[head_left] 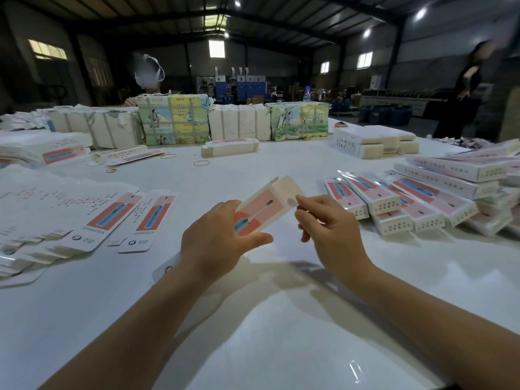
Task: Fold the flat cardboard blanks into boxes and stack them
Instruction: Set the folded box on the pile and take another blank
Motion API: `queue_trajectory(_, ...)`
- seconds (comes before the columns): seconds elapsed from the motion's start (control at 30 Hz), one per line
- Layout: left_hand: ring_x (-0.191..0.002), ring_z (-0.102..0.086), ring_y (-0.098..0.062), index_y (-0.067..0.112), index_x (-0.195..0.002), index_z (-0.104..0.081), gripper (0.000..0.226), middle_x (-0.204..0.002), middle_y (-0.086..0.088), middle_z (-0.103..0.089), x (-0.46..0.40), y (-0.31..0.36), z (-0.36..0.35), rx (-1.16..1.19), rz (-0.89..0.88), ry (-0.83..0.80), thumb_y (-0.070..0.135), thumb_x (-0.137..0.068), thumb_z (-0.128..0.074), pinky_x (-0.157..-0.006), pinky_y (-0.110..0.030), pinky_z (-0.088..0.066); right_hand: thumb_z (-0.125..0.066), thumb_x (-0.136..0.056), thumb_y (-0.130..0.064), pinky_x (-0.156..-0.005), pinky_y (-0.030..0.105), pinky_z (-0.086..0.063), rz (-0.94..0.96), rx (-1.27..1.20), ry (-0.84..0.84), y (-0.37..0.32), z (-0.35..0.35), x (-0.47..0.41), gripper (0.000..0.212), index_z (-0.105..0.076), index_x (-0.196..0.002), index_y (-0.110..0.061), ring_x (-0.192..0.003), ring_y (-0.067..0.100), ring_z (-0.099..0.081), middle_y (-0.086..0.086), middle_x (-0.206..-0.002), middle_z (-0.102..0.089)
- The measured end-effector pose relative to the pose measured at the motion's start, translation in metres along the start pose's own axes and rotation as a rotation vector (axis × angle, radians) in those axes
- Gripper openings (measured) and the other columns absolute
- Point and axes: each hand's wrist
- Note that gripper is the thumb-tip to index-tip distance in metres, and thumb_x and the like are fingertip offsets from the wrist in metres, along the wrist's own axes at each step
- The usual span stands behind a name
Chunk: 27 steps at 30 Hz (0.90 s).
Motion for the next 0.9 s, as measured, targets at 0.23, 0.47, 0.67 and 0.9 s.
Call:
queue_trajectory(0.23,-0.086,-0.057,-0.012,0.029,-0.122,-0.048,0.07,-0.11,0.009,-0.057,0.002,0.006,-0.003,-0.096,-0.056,-0.032,0.073,-0.067,-0.053,-0.075,-0.03,-0.055,-0.056,-0.092,-0.001,-0.058,0.013,-0.048,0.029,0.059,-0.071,0.001,-0.003,0.005,0.036,-0.058,-0.122,-0.02,-0.063,0.002,-0.058,-0.011,-0.084,-0.061)
queue_trajectory(0.47,-0.088,-0.056,-0.011,0.03,-0.125,-0.044,0.087,-0.115,0.01,-0.056,0.004,0.006,-0.005,-0.194,-0.074,-0.082,0.08,-0.054,-0.036,-0.075,-0.026,-0.053,-0.057,-0.092,-0.007,-0.055,0.022,-0.051,-0.104,0.041,-0.154,0.002,0.0,0.0,0.049,-0.045,-0.134,-0.028,-0.059,0.011,-0.053,0.005,-0.079,-0.058)
queue_trajectory(0.67,-0.083,-0.05,-0.007,0.03,-0.125,-0.043,0.076,-0.115,0.01,-0.056,0.005,0.008,-0.01,-0.191,-0.058,-0.061,0.077,-0.066,-0.051,-0.073,-0.023,-0.051,-0.054,-0.092,-0.003,-0.051,0.021,-0.049,-0.146,-0.057,-0.174,-0.003,0.001,-0.001,0.029,-0.065,-0.099,-0.029,-0.05,0.009,-0.051,0.0,-0.085,-0.068)
queue_trajectory(0.9,-0.086,-0.054,-0.009,0.029,-0.125,-0.044,0.078,-0.115,0.01,-0.056,0.006,0.011,-0.011,-0.186,-0.072,-0.043,0.078,-0.064,-0.044,-0.074,-0.023,-0.051,-0.051,-0.092,0.001,-0.055,0.02,-0.046,-0.2,-0.156,-0.235,-0.006,0.005,-0.004,0.04,-0.067,-0.098,-0.035,-0.055,0.005,-0.048,0.002,-0.09,-0.068)
Point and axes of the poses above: each hand's wrist, its own x-axis away from the middle knuckle, its own z-axis out of the back of the hand, y = z × x
